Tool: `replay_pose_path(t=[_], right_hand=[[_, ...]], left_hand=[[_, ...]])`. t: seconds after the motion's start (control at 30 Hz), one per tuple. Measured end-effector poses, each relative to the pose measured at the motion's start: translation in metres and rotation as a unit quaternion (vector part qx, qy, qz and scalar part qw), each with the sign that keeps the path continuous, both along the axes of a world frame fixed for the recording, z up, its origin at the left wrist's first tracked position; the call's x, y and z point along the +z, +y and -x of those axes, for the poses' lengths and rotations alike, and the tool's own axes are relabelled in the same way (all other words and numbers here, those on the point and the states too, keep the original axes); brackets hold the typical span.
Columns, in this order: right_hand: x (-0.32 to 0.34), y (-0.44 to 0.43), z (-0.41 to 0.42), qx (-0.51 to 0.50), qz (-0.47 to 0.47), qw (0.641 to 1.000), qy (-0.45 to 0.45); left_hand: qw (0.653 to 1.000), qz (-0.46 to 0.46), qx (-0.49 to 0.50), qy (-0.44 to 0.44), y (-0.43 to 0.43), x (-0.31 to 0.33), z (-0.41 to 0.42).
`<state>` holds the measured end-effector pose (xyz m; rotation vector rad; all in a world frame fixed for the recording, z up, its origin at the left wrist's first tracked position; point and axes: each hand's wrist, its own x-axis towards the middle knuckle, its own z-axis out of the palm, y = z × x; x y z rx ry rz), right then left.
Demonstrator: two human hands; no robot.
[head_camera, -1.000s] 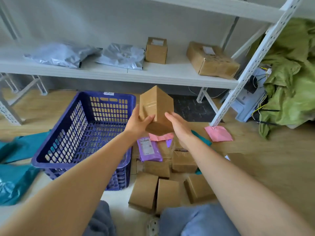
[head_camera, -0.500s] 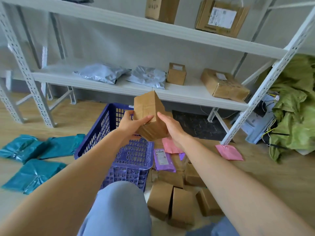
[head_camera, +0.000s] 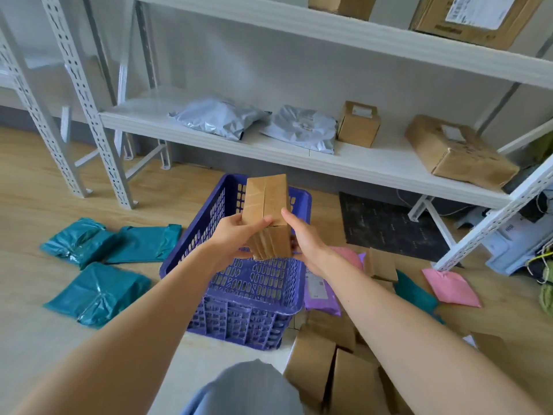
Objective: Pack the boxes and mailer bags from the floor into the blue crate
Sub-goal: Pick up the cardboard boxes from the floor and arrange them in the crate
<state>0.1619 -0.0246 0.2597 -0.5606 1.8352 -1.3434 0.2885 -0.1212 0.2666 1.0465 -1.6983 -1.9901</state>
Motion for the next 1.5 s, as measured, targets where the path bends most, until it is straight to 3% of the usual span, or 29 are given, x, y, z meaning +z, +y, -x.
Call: replay_pose_path(t=[0.27,0.57,0.73,0.93,1.17,1.3,1.5], right_hand=[[-0.071,-0.042,0.031,-0.015,0.013,1.000,-0.018],[-0.139,-0.068,0.050,-0.002,-0.064,0.991,-0.115],[-0.157,-0.079,0.061,0.027,-0.137,0.985,-0.102],[-0.181,-0.093,0.072,0.057,-0.204,0.969,-0.124],[-0.222,-0.103,0.073,-0.015,-0.270,0.949,-0.164],[-0.240,-0.100,0.072,-0.033,-0.328,0.929,-0.165],[-0.249,-0.091,0.074,0.054,-0.423,0.897,-0.116]], left_hand=[[0.997,0.009,0.042,-0.063,-0.029,-0.062,0.019],[0.988,0.035,0.033,-0.149,-0.065,-0.120,0.034],[0.980,-0.061,0.100,-0.164,-0.087,-0.146,0.044],[0.972,-0.075,0.101,-0.199,-0.107,-0.177,0.058],[0.964,-0.103,-0.024,-0.245,-0.121,-0.205,0.069],[0.943,-0.114,-0.126,-0.288,-0.121,-0.217,0.074],[0.922,-0.135,-0.170,-0.319,-0.105,-0.237,0.076]])
